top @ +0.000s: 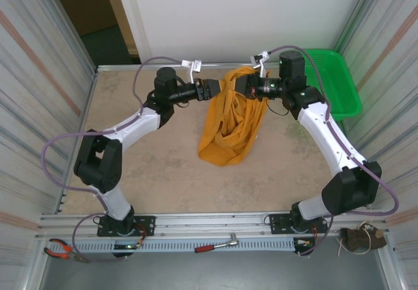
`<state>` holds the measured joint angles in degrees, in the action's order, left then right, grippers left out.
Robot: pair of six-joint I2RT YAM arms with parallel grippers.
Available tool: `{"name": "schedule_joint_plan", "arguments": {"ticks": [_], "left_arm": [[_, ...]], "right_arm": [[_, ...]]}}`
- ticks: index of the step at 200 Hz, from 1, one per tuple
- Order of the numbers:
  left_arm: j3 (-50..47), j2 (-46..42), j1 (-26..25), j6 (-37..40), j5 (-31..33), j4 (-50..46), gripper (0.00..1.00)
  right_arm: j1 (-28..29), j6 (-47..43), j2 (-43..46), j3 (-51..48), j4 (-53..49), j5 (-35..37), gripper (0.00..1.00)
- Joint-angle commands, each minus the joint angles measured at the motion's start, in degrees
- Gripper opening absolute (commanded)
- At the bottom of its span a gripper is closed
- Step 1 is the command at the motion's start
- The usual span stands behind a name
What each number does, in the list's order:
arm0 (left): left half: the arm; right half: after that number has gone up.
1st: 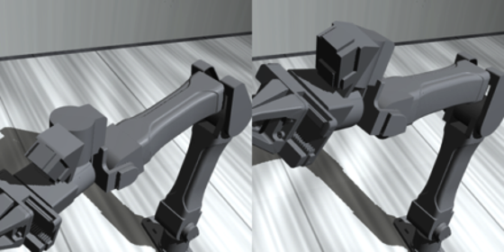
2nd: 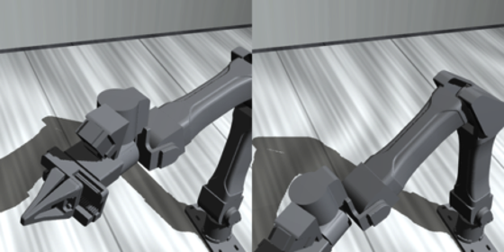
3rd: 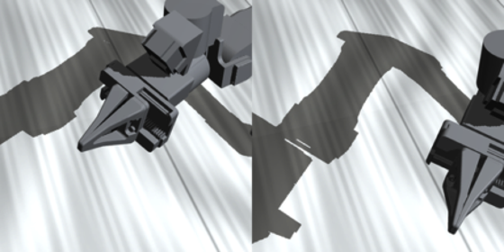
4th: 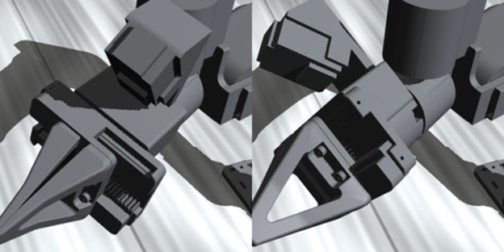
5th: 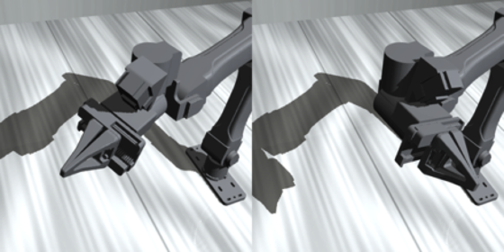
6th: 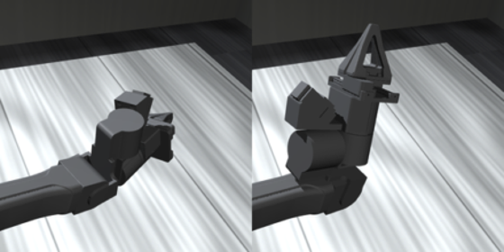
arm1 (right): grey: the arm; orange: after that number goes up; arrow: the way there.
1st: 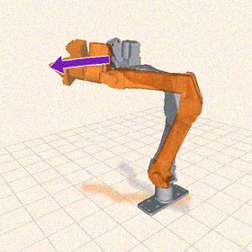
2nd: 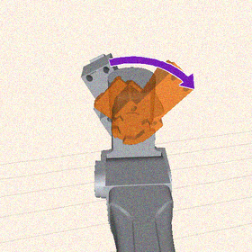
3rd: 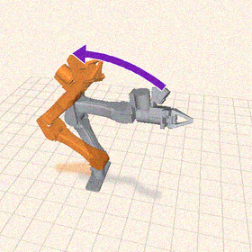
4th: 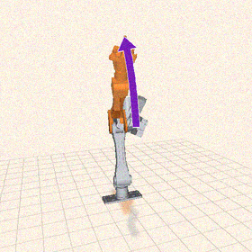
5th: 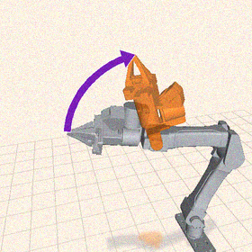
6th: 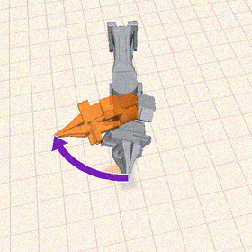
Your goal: Fold the inside-out t-shirt
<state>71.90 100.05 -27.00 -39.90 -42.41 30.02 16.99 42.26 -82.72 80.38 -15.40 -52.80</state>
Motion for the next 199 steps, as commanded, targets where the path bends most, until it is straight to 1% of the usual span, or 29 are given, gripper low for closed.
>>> {"name": "schedule_joint_plan", "arguments": {"ticks": [1, 13, 25, 26, 34, 40, 51, 64, 71, 86, 99, 113, 143, 170, 193, 199], "left_arm": [[2.04, 2.72, -0.42, -0.74, -3.67, 2.78, 0.61], [3.09, 4.09, -0.83, -1.85, -4.42, 3.65, 0.33], [4.09, 5.58, -0.94, -3.57, -3.95, 4.89, 0.01], [4.2, 5.76, -0.94, -3.67, -3.79, 4.92, 0.0], [4.8, 6.56, -0.79, -5.32, -2.04, 4.79, 0.0], [4.91, 6.96, -0.56, -6.61, 0.51, 4.6, 0.0], [5.47, 7.62, 0.26, -9.87, 7.27, 1.4, 0.0], [6.31, 8.97, 1.76, -14.7, 13.18, -1.83, 0.0], [7.13, 9.99, 2.5, -17.19, 15.22, -3.63, 0.0], [10.25, 12.41, 3.65, -19.8, 18.27, -10.87, 0.0], [13.59, 14.47, 3.97, -18.58, 21.03, -19.64, 0.0], [16.07, 16.95, 4.32, -17.01, 22.55, -26.15, 0.0], [15.24, 19.25, 5.02, -14.85, 25.1, -32.93, 0.0], [11.33, 18.41, 5.76, -11.85, 24.96, -33.51, 0.0], [7.9, 15.44, 7.46, -8.12, 22.26, -31.67, 0.0], [6.98, 14.09, 8.16, -6.97, 21.09, -30.83, 0.1]], "right_arm": [[-0.07, -0.16, 0.2, -0.05, 2.32, -2.39, 0.0], [-0.18, -0.2, 0.1, -0.26, 2.33, -2.57, 0.0], [-0.21, -0.32, 0.05, -0.65, 2.31, -2.65, 0.0], [-0.21, -0.37, 0.03, -0.74, 2.3, -2.66, 0.0], [-0.23, -0.32, 0.08, -1.23, 2.31, -2.9, 0.0], [-0.15, -0.25, 0.19, -1.72, 2.45, -3.08, 0.0], [0.04, 0.0, 0.81, -3.3, 2.88, -3.1, 0.0], [0.44, 0.64, 1.86, -5.8, 3.93, -2.93, 0.0], [0.78, 1.17, 2.54, -7.09, 4.65, -2.88, 0.0], [1.97, 2.01, 4.03, -9.02, 5.75, -2.75, 0.0], [3.16, 2.04, 5.26, -9.29, 5.74, -2.63, 0.0], [3.82, 2.3, 6.3, -8.19, 5.52, -2.75, 0.0], [3.25, 2.69, 7.48, -2.85, 4.76, -2.41, 0.0], [-0.73, 3.08, 5.99, 4.08, 4.09, -2.25, 0.0], [-5.39, 5.13, 3.94, 11.1, 5.56, -3.69, 0.0], [-6.33, 6.07, 3.38, 12.95, 6.47, -4.21, 0.0]]}}
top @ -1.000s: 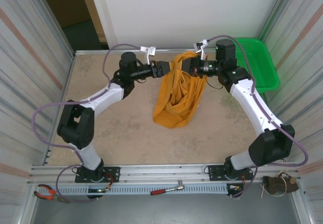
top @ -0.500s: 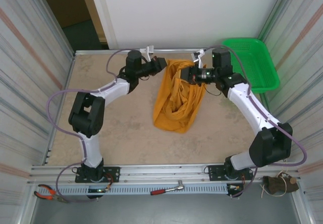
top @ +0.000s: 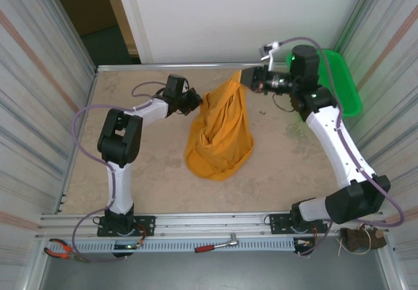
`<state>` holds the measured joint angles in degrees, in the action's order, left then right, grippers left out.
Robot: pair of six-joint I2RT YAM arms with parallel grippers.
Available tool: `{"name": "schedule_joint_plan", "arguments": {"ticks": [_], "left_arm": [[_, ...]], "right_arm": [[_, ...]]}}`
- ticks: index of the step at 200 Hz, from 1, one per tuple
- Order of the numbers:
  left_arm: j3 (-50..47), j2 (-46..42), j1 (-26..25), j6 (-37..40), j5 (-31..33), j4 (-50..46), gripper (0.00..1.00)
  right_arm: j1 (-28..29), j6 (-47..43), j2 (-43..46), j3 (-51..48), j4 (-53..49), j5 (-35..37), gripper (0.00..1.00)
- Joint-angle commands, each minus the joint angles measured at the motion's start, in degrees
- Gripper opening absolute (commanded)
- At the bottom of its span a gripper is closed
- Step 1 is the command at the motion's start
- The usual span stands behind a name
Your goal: Fold the inside-out t-shirt
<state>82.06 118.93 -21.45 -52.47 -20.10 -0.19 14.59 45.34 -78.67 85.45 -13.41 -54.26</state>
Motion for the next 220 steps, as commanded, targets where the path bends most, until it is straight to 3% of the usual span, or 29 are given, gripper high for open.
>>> {"name": "schedule_joint_plan", "arguments": {"ticks": [1, 16, 23, 47, 65, 91, 140, 220], "left_arm": [[-3.34, -5.09, 2.72, 5.78, -1.33, -0.57, 0.12], [-5.22, -9.82, 4.77, 8.88, -2.59, -0.8, 0.44], [-5.91, -12.85, 5.61, 10.86, -2.63, -1.71, 0.54], [-8.3, -23.58, 6.73, 18.61, -1.69, -5.65, 0.7], [-11.28, -31.15, 5.36, 21.84, -1.73, -5.33, 0.74], [-13.7, -38.11, -1.86, 27.54, 1.34, -1.44, 0.79], [-6.35, -33.34, -13.91, 35.9, 3.44, 3.57, 0.8], [-0.47, -26.17, -15.56, 35.67, 7.05, 6.05, 0.76]], "right_arm": [[-4.07, 3.17, -0.77, 8.19, 4.59, -2.85, 0.0], [-5.13, 4.35, -2.35, 12.46, 4.52, -3.2, 0.0], [-5.18, 4.4, -3.17, 14.16, 3.97, -3.28, 0.0], [-5.1, 5.43, -4.53, 15.8, 3.14, -2.05, 0.0], [-4.92, 5.61, -4.76, 14.4, 2.73, -0.28, 0.0], [-4.13, 6.84, -5.49, 12.16, 4.24, 0.25, 0.0], [-2.51, 6.34, -6.1, 12.2, 2.58, 0.54, 0.0], [-1.91, 5.36, -3.44, 8.45, 1.51, 0.17, 0.0]]}}
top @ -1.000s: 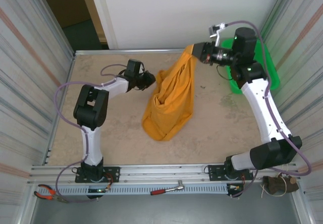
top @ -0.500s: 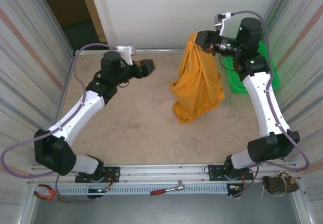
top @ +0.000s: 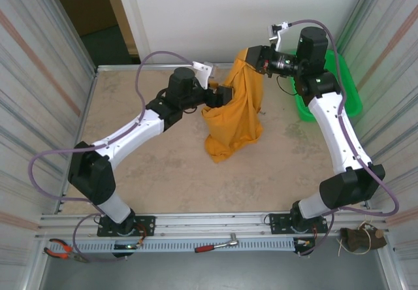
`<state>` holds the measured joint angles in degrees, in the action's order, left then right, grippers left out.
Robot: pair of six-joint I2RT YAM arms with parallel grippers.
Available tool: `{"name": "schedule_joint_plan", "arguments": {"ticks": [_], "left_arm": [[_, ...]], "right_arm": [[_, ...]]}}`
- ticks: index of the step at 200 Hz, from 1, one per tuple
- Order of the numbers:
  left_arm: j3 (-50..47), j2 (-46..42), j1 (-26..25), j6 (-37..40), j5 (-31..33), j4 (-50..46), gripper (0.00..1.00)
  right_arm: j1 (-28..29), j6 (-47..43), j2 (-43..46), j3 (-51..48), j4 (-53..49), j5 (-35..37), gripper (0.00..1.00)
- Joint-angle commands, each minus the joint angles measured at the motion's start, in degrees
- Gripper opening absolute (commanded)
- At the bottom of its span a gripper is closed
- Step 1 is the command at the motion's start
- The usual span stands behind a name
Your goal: Fold the inside-out t-shirt
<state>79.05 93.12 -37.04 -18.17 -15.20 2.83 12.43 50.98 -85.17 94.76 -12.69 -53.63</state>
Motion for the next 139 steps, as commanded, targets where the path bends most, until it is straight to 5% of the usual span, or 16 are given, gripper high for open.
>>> {"name": "schedule_joint_plan", "arguments": {"ticks": [1, 77, 88, 110, 139], "left_arm": [[2.53, -0.42, 0.03, 1.42, 2.26, 3.05, 0.76], [2.34, 0.97, 2.1, -0.27, -2.11, 6.39, 0.58], [2.56, 1.85, 2.12, -0.61, -3.91, 7.54, 0.47], [5.06, 3.28, 3.12, -2.02, -10.83, 8.01, 0.0], [9.07, 0.84, 7.05, -6.11, -18.54, 5.26, 0.0]], "right_arm": [[0.24, -0.36, 3.11, -0.88, 0.67, -0.44, 0.0], [-0.82, 0.11, 4.96, -4.41, 1.59, -1.13, 0.0], [-1.07, 0.08, 5.18, -4.76, 1.55, -1.13, 0.0], [-2.49, 0.08, 5.89, -6.98, 2.03, -0.82, 0.0], [-5.93, -0.81, 6.08, -12.88, 2.32, 1.79, 0.0]]}}
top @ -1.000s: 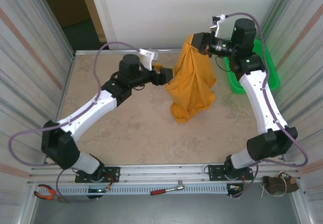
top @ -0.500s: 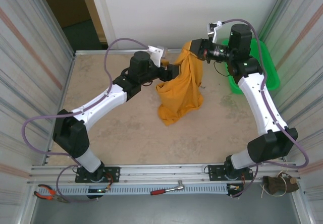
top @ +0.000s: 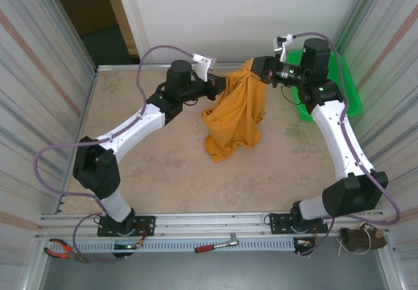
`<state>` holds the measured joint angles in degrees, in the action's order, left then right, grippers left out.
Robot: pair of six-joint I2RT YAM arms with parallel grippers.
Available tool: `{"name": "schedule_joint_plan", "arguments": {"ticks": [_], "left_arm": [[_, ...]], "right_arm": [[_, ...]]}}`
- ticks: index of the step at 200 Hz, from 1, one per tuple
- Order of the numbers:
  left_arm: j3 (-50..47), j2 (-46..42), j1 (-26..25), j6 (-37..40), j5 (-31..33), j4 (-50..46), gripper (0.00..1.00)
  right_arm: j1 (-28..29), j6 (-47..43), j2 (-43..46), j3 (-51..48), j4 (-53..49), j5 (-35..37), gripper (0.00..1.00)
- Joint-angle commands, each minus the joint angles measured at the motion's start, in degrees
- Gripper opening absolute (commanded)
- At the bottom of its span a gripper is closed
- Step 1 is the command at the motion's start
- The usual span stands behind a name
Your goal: Fold the inside-out t-shirt
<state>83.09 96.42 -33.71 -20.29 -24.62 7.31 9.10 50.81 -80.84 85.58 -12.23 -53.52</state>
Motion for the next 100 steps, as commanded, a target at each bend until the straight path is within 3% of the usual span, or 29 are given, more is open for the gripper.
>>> {"name": "schedule_joint_plan", "arguments": {"ticks": [1, 40, 59, 65, 75, 100], "left_arm": [[5.18, -2.55, 3.91, -4.2, -9.52, 0.69, 0.0], [9.13, -5.69, 8.11, -13.33, -22.72, 1.65, 0.0], [10.62, -4.78, 8.31, -20.23, -28.77, 6.97, 0.0], [10.73, -4.23, 8.4, -23.49, -29.95, 9.9, 0.0], [10.74, -3.44, 8.55, -28.37, -30.66, 14.16, 0.0], [10.74, -1.39, 9.83, -39.68, -28.91, 22.0, 0.0]], "right_arm": [[-2.74, -0.72, 1.74, -3.9, 1.86, 1.8, 0.0], [-4.45, -2.58, -4.96, -6.96, 2.83, 6.3, 0.0], [-4.44, -4.14, -8.54, -5.75, 2.25, 9.13, 0.43], [-4.4, -5.03, -9.35, -4.8, 0.87, 9.83, 0.52], [-4.6, -6.51, -10.17, -3.86, -1.01, 10.29, 0.59], [-4.7, -9.03, -4.45, -6.6, -4.0, 13.32, 0.61]]}}
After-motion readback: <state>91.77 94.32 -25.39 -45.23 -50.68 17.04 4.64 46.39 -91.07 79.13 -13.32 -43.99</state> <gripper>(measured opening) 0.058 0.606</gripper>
